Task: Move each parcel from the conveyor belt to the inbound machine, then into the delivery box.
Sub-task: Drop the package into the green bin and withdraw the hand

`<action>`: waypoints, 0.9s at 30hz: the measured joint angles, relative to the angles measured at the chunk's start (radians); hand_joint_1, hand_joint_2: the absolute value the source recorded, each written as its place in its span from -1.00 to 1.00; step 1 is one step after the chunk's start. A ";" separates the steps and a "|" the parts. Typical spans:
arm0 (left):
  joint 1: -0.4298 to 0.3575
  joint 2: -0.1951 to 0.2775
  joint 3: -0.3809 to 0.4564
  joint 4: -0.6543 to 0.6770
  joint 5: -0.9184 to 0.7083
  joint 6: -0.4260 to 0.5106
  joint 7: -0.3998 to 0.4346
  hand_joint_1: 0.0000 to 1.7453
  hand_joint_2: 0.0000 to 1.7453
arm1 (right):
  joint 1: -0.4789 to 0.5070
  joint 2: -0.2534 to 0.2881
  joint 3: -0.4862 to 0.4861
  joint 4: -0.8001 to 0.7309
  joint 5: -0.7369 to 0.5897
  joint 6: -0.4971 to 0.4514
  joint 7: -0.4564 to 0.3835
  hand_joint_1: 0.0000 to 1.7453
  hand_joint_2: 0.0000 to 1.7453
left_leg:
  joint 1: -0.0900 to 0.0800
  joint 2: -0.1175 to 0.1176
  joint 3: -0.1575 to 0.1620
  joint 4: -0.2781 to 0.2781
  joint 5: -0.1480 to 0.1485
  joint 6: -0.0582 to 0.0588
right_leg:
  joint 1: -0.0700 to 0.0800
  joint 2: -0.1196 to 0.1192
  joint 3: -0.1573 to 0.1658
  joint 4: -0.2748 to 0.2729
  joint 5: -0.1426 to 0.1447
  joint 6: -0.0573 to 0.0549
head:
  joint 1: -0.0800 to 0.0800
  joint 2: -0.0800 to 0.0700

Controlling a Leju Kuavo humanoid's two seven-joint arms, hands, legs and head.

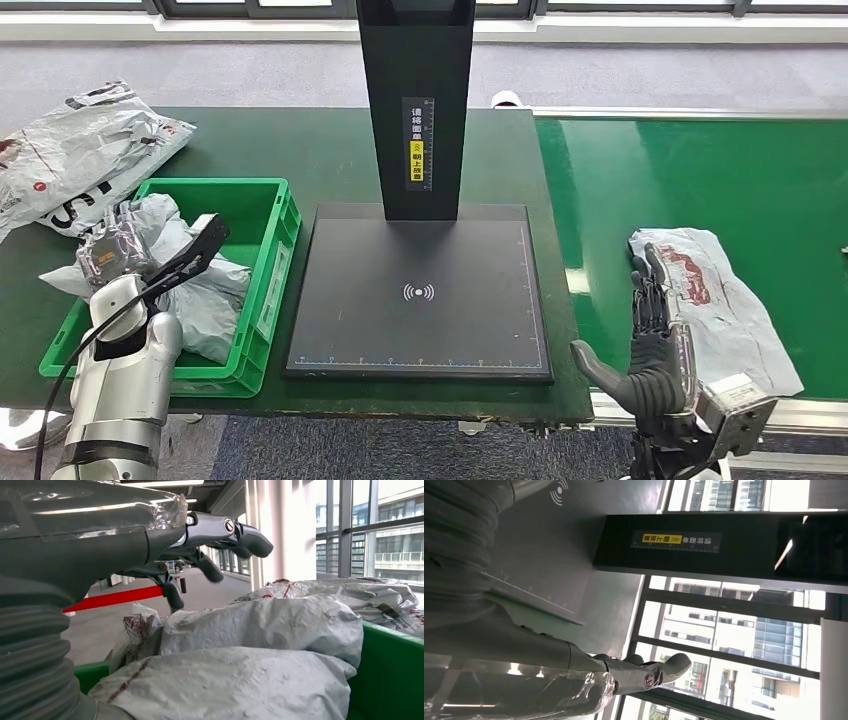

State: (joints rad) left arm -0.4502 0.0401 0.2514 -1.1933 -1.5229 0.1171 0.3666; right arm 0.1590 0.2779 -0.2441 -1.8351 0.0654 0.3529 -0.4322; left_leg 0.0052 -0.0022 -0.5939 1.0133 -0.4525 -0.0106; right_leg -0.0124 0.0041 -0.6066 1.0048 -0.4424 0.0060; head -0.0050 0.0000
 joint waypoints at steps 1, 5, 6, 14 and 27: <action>0.000 0.000 0.000 0.000 0.000 -0.002 0.000 -1.00 1.00 | 0.000 0.000 0.000 0.002 0.000 0.000 0.000 -1.00 1.00 | 0.000 0.000 0.000 0.000 0.000 0.000 | 0.000 0.000 0.000 0.000 0.000 0.000 | 0.000 0.000; 0.000 0.000 0.009 0.000 0.000 -0.003 -0.024 -1.00 1.00 | -0.001 -0.002 0.000 0.009 0.000 -0.001 0.001 -1.00 1.00 | 0.000 0.000 0.000 0.000 0.000 0.000 | 0.000 0.000 0.000 0.000 0.000 0.000 | 0.000 0.000; -0.001 -0.001 0.014 0.000 0.000 -0.003 -0.034 -1.00 1.00 | -0.001 -0.002 0.000 0.010 -0.001 -0.002 0.001 -1.00 1.00 | 0.000 0.000 0.000 0.000 0.000 0.000 | 0.000 0.000 0.000 0.000 0.000 0.000 | 0.000 0.000; -0.005 -0.009 0.033 0.000 0.003 -0.001 -0.064 -1.00 1.00 | -0.002 -0.003 0.000 0.013 -0.002 -0.007 0.002 -1.00 1.00 | 0.000 0.000 0.000 0.000 0.000 0.000 | 0.000 0.000 0.000 0.000 0.000 0.000 | 0.000 0.000; -0.022 -0.091 0.073 -0.141 2.013 -0.609 -0.532 -1.00 1.00 | 0.009 -0.017 0.000 0.019 -0.034 -0.039 0.007 -1.00 1.00 | -0.001 0.003 0.002 0.000 -0.002 -0.001 | -0.001 0.003 0.001 0.000 0.000 0.000 | 0.000 0.000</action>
State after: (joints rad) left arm -0.4718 -0.0510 0.3248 -1.3342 0.4904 -0.4922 -0.1650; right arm 0.1684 0.2611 -0.2441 -1.8161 0.0317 0.3136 -0.4249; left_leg 0.0045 0.0006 -0.5917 1.0135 -0.4546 -0.0120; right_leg -0.0132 0.0067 -0.6059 1.0048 -0.4426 0.0058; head -0.0046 0.0000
